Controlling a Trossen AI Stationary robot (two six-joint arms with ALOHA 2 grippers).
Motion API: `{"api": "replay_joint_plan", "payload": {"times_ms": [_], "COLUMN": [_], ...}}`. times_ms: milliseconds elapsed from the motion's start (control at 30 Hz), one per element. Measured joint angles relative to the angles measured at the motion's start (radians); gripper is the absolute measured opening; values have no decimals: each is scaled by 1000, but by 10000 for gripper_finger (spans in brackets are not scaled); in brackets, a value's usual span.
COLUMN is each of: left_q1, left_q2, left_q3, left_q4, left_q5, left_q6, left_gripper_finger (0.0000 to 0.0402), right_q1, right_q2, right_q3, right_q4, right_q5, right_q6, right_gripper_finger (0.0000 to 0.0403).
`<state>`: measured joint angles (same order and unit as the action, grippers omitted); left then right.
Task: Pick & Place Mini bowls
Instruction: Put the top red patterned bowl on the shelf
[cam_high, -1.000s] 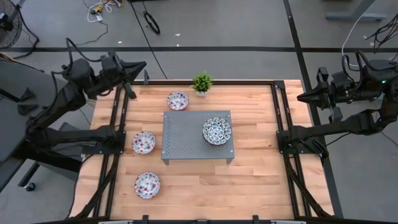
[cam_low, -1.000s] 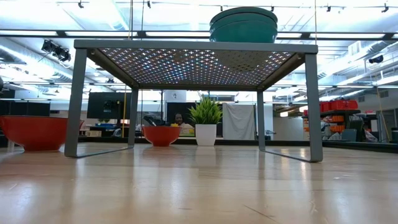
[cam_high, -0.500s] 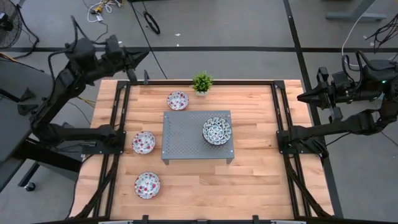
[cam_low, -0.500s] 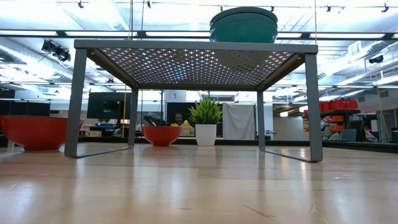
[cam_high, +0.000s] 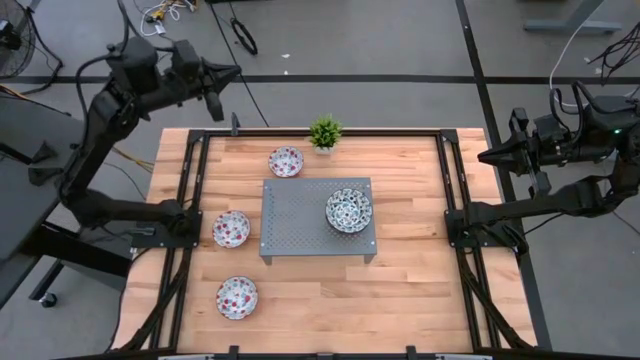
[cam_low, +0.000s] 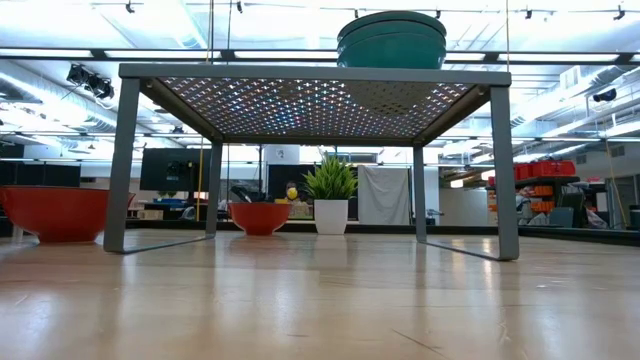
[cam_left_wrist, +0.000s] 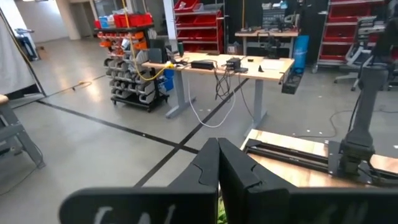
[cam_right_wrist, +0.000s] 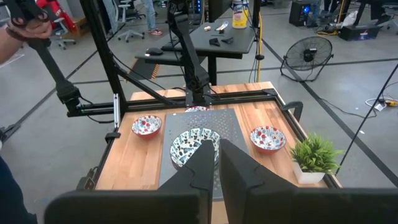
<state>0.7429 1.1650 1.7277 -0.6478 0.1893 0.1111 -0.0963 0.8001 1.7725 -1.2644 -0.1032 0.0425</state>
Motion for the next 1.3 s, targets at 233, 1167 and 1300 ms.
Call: {"api": "replay_joint_plan", "payload": {"times_ms": [233, 1167, 1300], "left_q1": [2, 72, 89], "left_q2": [27, 165, 210], "left_q3": [107, 121, 121], "left_q4": [-95, -466, -507], "left_q5": [-2, -83, -78], "left_q6": [-2, -81, -132], "left_gripper_finger": [2, 2, 2], "right_q1": [0, 0, 0], "right_q2": [0, 0, 0], "right_q3": [0, 0, 0], "right_q4": [0, 0, 0], "right_q5": [0, 0, 0], "right_q6": [0, 0, 0], "right_gripper_finger": [29, 29, 29]}}
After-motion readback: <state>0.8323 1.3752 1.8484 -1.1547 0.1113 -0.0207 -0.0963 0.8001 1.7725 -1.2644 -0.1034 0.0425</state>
